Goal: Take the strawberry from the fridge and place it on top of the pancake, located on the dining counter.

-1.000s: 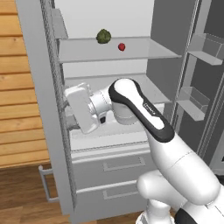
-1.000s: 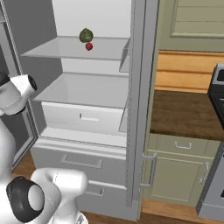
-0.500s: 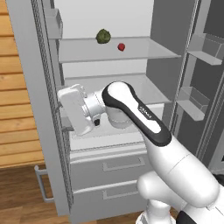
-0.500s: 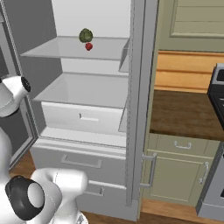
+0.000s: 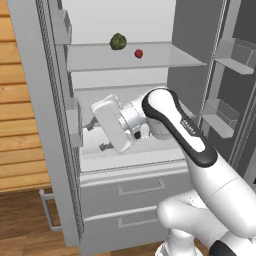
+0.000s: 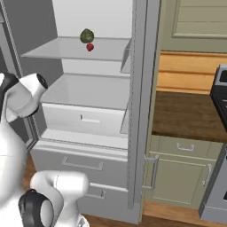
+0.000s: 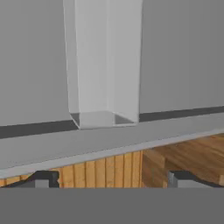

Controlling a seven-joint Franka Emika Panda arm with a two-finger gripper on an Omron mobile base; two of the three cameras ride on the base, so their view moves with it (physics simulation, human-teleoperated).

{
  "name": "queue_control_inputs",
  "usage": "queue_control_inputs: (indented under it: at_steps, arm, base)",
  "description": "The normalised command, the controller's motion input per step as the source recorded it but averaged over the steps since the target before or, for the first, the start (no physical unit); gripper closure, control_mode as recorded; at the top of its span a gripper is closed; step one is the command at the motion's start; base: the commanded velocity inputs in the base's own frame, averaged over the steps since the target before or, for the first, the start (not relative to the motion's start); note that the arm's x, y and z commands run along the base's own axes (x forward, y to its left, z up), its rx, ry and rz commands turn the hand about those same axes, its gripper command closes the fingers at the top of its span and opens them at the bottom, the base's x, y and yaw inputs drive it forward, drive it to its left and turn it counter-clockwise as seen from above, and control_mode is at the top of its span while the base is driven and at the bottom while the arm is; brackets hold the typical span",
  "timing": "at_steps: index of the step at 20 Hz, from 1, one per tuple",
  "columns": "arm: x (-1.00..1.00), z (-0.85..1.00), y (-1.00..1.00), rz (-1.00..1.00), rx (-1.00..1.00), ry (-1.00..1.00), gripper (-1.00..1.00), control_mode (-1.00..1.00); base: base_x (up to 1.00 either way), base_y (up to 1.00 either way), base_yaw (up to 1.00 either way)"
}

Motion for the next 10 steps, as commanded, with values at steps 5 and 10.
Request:
queue_control_inputs:
  at_steps: [5, 10]
  arm:
    - [0.0, -0.03, -0.99, 0.0, -0.44, 0.0, -1.0, -1.0]
    - [0.13, -0.39, -0.97, 0.0, -0.66, 0.0, -1.0, -1.0]
  base:
    - [0.0, 0.0, 0.0]
    - [0.0, 0.0, 0.0]
